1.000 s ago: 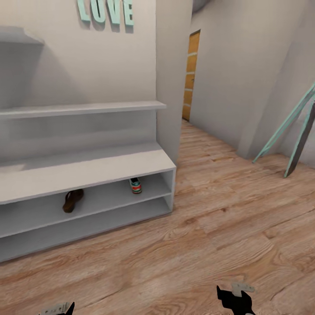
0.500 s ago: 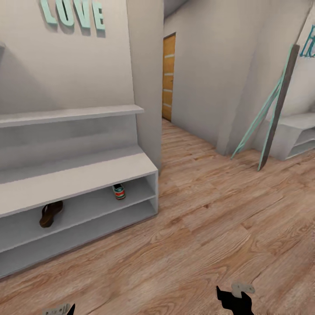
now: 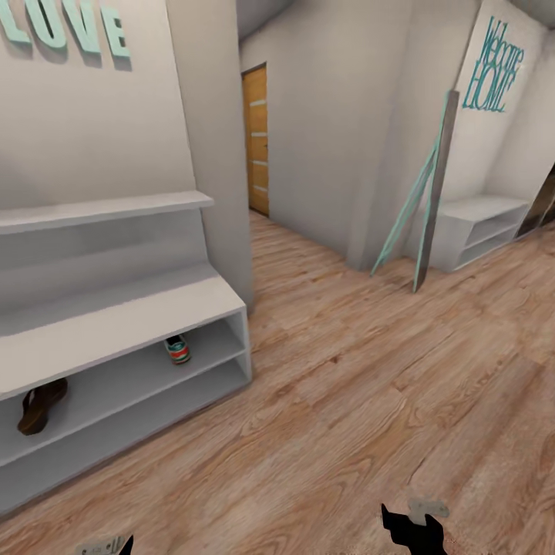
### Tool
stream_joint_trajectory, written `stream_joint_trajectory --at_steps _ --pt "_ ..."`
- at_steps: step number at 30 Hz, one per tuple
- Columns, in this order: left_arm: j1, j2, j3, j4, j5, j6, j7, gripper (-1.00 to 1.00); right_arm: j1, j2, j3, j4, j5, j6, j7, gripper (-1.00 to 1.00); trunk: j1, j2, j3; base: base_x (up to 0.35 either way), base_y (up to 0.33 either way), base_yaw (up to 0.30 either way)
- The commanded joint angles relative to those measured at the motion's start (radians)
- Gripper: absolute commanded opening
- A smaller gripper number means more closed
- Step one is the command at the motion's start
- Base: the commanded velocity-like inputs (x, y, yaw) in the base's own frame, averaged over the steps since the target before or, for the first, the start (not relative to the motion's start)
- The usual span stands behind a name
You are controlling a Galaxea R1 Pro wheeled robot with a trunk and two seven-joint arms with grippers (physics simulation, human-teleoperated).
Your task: Pick up the two gym shoes and the two sandals from the corridor floor and place them onto the hallstand (shoe rack) in the corridor, making sure they are on the rack and not on the floor. Arrange them so the two gym shoes are next to each other and the two sandals are next to each other.
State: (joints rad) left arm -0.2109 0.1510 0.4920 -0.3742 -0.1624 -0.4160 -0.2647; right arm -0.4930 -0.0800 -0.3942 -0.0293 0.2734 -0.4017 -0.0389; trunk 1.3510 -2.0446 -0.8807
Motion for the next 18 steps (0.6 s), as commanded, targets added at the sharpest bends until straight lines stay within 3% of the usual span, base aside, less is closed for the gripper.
stream_joint_trajectory --at_steps 1,7,18 --pt "-0.001 -0.002 0.008 0.001 -0.011 -0.004 -0.006 1.00 -0.001 0.000 -0.006 0.002 0.010 -0.003 -0.004 1.00 0.000 0.000 0.000 0.000 0.000 -0.285" --pt "-0.001 -0.012 0.006 0.001 -0.014 -0.004 -0.007 1.00 -0.001 0.000 -0.006 0.001 0.010 -0.003 -0.004 1.00 0.000 0.000 0.003 0.075 0.000 -0.287" --pt "-0.001 -0.014 0.005 0.000 -0.014 -0.004 -0.007 1.00 -0.001 0.000 -0.006 0.001 0.010 -0.003 -0.004 1.00 0.000 0.000 0.005 0.284 -0.074 -0.292"
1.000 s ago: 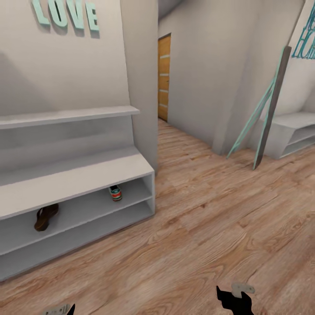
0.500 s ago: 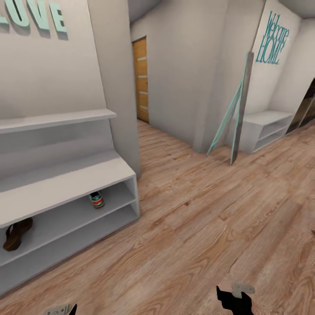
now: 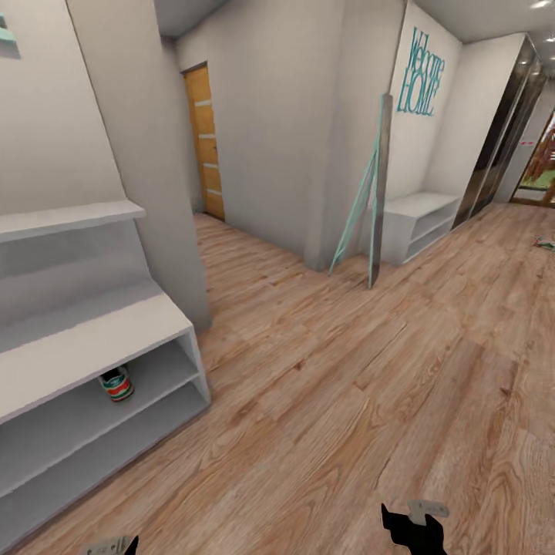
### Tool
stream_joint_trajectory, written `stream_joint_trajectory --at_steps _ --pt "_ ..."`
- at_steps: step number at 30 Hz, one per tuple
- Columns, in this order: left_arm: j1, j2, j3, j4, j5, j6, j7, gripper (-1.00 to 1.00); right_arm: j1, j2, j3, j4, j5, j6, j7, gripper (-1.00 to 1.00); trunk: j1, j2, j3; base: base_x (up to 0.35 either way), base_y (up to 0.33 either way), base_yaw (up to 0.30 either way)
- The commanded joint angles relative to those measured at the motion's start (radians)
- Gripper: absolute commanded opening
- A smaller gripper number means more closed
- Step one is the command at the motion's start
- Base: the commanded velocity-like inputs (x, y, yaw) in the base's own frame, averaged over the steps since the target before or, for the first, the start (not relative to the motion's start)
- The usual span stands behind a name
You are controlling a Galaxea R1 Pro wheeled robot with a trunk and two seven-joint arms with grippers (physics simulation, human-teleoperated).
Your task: Pick up the two gym shoes and the two sandals from the corridor floor and place them onto the hallstand (shoe rack) in the corridor, making sure they are on the rack and not on the floor. Arrange them so the two gym shoes are next to each other and the two sandals are next to each other.
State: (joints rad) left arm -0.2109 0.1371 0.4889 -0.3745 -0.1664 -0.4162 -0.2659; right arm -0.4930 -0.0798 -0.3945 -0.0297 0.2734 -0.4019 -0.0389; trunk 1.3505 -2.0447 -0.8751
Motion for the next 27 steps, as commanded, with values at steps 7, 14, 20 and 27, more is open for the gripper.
stream_joint_trajectory --at_steps 7,14,20,27 --pt "-0.001 -0.001 0.009 0.000 -0.010 -0.004 -0.005 1.00 -0.001 0.000 -0.006 0.002 0.010 -0.003 -0.004 1.00 0.000 0.000 -0.001 0.285 -0.159 -0.294" --pt "-0.001 -0.001 0.010 0.000 -0.010 -0.004 -0.005 1.00 -0.001 0.000 -0.006 0.002 0.010 -0.003 -0.004 1.00 0.000 0.000 -0.001 0.283 -0.164 -0.293" --pt "-0.001 -0.001 0.009 0.000 -0.010 -0.004 -0.004 1.00 -0.001 0.000 -0.006 0.002 0.010 -0.003 -0.005 1.00 0.000 0.000 -0.001 0.282 -0.165 -0.294" --pt "-0.001 -0.001 0.010 0.000 -0.010 -0.004 -0.004 1.00 -0.001 0.000 -0.006 0.002 0.010 -0.003 -0.005 1.00 0.000 0.000 -0.001 0.286 -0.165 -0.294"
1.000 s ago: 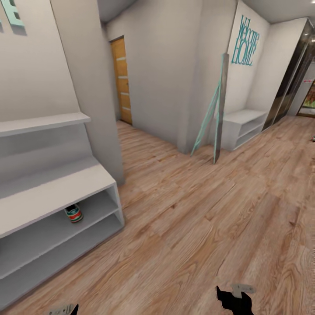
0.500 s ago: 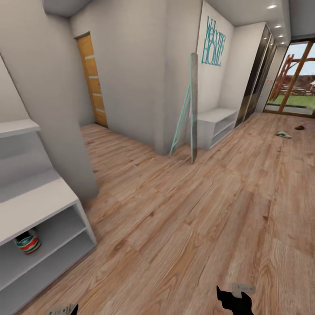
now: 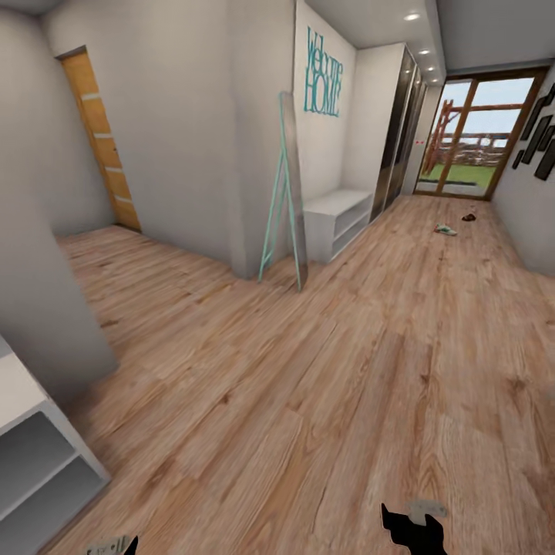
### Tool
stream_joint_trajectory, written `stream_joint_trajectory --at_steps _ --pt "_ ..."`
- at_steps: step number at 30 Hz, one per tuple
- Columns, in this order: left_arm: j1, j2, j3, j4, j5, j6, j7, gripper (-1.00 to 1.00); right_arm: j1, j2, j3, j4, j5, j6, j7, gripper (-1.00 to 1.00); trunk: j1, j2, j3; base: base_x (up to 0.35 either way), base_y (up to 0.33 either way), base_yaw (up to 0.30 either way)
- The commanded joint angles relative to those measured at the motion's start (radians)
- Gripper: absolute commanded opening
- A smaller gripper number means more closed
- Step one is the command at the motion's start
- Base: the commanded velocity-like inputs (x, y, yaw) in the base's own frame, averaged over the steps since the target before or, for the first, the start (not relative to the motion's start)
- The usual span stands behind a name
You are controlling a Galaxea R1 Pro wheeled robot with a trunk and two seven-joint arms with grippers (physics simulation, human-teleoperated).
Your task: Pick up the two gym shoes and the two sandals from the corridor floor and place them onto the hallstand (shoe rack) in the corridor, making sure they are on the rack and not on the floor. Arrange them so the two gym shoes are next to each other and the two sandals are next to each other.
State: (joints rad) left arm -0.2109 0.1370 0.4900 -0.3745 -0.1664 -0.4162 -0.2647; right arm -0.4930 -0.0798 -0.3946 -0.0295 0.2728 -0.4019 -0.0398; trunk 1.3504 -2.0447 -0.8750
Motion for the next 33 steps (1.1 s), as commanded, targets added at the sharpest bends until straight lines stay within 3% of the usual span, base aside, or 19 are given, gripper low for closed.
stream_joint_trajectory --at_steps 1,33 --pt "-0.001 0.000 0.009 0.000 -0.010 -0.004 -0.006 1.00 -0.001 0.000 -0.006 0.002 0.010 -0.003 -0.004 1.00 0.000 0.000 -0.001 0.301 -0.153 -0.294" --pt "-0.001 0.000 0.009 0.001 -0.010 -0.004 -0.005 1.00 -0.001 0.000 -0.006 0.001 0.010 -0.003 -0.005 1.00 0.000 0.000 -0.001 0.334 -0.031 -0.294"
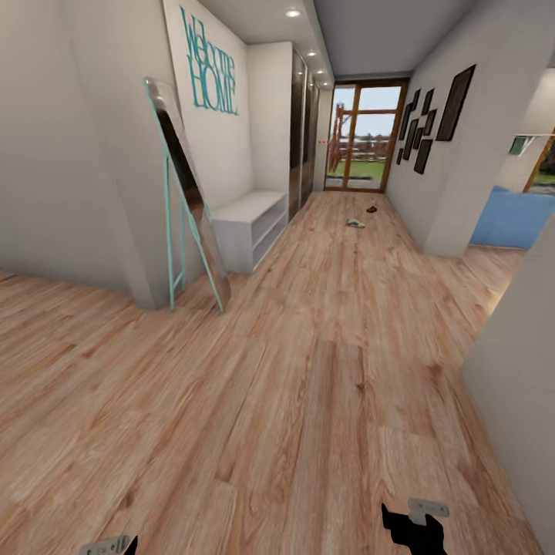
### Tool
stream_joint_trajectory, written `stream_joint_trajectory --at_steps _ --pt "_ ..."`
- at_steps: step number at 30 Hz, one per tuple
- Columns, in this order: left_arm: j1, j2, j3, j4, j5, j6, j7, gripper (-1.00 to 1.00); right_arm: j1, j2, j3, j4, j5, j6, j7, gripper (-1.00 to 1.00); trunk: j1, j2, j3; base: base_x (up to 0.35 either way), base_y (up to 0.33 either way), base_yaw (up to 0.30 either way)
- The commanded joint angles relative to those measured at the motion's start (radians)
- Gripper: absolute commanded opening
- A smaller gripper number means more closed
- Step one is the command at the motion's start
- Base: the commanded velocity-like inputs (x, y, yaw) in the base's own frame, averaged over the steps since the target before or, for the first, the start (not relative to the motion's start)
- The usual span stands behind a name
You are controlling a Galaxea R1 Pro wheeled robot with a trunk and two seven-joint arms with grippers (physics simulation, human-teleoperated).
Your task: Pick up the two gym shoes and the two sandals from the corridor floor and place them onto the hallstand (shoe rack) in the corridor, making sure they are on the rack and not on the floor. Arrange them so the two gym shoes are next to each other and the two sandals are next to each other.
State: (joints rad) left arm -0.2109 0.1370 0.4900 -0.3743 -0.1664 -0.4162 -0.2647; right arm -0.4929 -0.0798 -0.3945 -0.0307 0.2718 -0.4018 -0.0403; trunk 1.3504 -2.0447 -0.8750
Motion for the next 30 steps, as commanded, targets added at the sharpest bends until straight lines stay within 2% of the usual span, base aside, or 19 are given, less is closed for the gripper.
stream_joint_trajectory --at_steps 1,30 --pt "-0.001 0.000 0.009 0.000 -0.010 -0.004 -0.005 1.00 -0.001 0.000 -0.006 0.002 0.010 -0.003 -0.004 1.00 0.000 0.000 -0.001 0.340 0.000 -0.293" --pt "-0.001 0.000 0.009 0.001 -0.010 -0.004 -0.005 1.00 -0.001 0.000 -0.006 0.002 0.010 -0.003 -0.006 1.00 0.000 0.000 -0.001 0.340 0.000 -0.284"
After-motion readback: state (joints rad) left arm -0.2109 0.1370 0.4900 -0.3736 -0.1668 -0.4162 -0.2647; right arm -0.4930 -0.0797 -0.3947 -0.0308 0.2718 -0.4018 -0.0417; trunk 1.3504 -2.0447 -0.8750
